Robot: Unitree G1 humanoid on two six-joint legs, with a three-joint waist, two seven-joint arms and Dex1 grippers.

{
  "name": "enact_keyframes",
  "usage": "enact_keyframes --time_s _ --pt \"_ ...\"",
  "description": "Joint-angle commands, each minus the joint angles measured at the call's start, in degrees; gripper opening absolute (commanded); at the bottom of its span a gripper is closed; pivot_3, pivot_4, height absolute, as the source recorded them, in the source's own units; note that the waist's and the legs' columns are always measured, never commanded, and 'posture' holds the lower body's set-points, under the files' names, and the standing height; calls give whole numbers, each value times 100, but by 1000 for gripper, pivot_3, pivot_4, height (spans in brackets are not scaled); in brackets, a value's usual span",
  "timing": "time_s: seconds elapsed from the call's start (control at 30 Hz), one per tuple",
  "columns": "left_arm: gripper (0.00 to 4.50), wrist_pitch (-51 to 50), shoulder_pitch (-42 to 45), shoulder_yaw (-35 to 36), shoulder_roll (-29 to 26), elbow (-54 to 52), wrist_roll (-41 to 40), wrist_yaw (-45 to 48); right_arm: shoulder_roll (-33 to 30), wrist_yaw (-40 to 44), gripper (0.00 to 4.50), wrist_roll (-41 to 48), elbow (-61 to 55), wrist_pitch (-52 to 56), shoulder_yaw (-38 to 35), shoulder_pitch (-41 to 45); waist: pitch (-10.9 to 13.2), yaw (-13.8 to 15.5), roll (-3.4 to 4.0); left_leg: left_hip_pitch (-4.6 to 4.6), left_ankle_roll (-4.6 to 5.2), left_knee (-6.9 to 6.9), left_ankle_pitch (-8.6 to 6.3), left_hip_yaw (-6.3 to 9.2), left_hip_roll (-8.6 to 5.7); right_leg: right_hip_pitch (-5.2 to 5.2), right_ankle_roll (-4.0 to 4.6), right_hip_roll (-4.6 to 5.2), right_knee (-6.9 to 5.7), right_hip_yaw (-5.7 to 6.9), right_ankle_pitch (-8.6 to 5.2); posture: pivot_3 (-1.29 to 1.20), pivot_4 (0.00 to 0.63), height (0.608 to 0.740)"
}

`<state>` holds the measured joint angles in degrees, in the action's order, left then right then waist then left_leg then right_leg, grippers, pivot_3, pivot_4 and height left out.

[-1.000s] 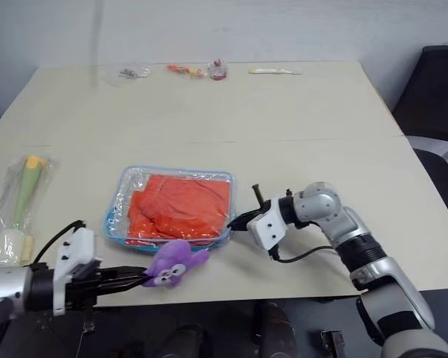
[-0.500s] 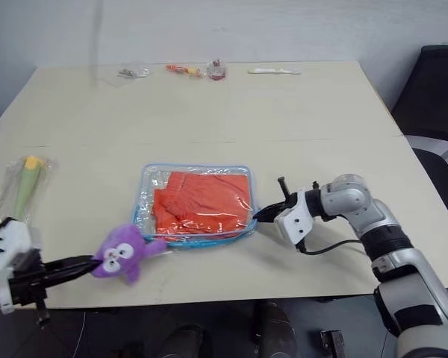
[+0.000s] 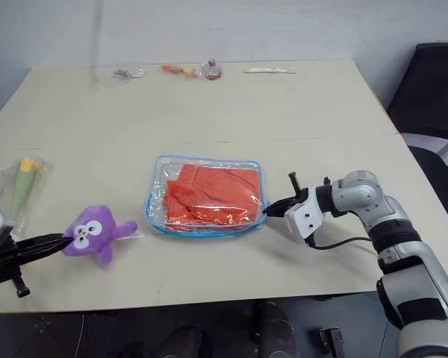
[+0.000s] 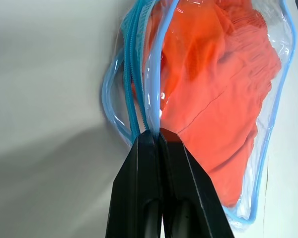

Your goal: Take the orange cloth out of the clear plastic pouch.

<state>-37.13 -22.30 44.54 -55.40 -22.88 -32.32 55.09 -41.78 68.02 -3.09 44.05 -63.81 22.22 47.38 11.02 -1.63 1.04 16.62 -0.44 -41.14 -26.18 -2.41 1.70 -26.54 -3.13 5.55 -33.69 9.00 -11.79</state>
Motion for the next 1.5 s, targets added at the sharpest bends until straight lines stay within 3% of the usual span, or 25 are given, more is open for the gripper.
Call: enact_keyframes --time_s 0.03,0.37,0.4,0.5,0.7,0.8,0.83,1.0,1.07,1.17,1.33,1.5 --pt "0 102 132 314 -154 377 160 56 -122 -100 19 -84 194 -125 -117 169 0 3 0 0 0 -1 0 0 0 0 0 0 -1 1 0 0 150 740" --pt "0 -138 594 182 -135 450 -56 15 -23 -33 19 61 147 52 -55 169 0 1 0 0 0 0 0 -2 2 -1 0 3 -1 1 0 0 150 740" --pt "0 -216 657 105 -75 379 -117 -51 -3 48 208 151 73 188 -45 131 0 2 1 0 0 0 0 0 2 -1 0 3 -1 0 0 0 150 740" --pt "693 -410 785 -189 120 89 -263 -265 41 148 983 385 -308 524 -64 -43 0 2 1 0 0 -1 0 2 3 -1 0 6 -3 -5 0 0 150 740" --pt "2638 -259 634 -417 292 -455 -77 -373 -93 104 3095 803 -1405 1467 -315 -529 0 5 1 2 -1 -3 -1 7 3 -1 0 9 -4 -13 0 0 150 740" --pt "3608 -286 716 -16 -16 -498 -43 -260 -354 78 4136 1326 -2421 2648 -617 -977 0 26 1 3 -2 -3 -1 9 3 -1 0 8 -3 -11 0 0 150 740" --pt "3933 -364 745 154 -138 -555 -177 -98 -456 120 4177 1526 -2781 3056 -709 -1144 1 45 1 6 -2 -5 -1 13 3 -1 0 8 -2 -10 0 0 150 740" --pt "3933 -417 1330 163 -1028 -880 -510 428 -1218 10 4177 3024 -5159 5752 -1331 -2321 0 184 1 42 0 -21 -5 36 1 -12 0 12 6 1 0 0 150 740" --pt "3933 -64 1585 -410 -1226 -998 -236 354 -1296 -176 4177 3333 -5695 6443 -1513 -2576 0 181 2 42 1 -18 -6 30 -3 -7 -1 11 7 6 1 0 150 740" --pt "3933 881 2015 -1854 -1364 -1029 720 50 -1243 -468 4177 3617 -6348 7184 -1687 -2872 0 174 3 40 1 -11 -7 19 -13 2 -2 3 4 8 2 0 150 740" --pt "3933 2178 2803 -3571 -1003 -337 2231 -441 -992 -839 4177 3576 -6833 7647 -1820 -3095 0 153 2 40 -4 -8 -10 -4 -21 -6 -1 -17 2 4 3 0 150 740" --pt "3933 2360 3631 -4191 -309 -9 2521 -661 -793 -1008 4177 3418 -7024 7777 -1829 -3240 -1 185 -3 42 -3 -11 -10 -9 -25 -7 -1 -17 -2 4 4 0 150 740"
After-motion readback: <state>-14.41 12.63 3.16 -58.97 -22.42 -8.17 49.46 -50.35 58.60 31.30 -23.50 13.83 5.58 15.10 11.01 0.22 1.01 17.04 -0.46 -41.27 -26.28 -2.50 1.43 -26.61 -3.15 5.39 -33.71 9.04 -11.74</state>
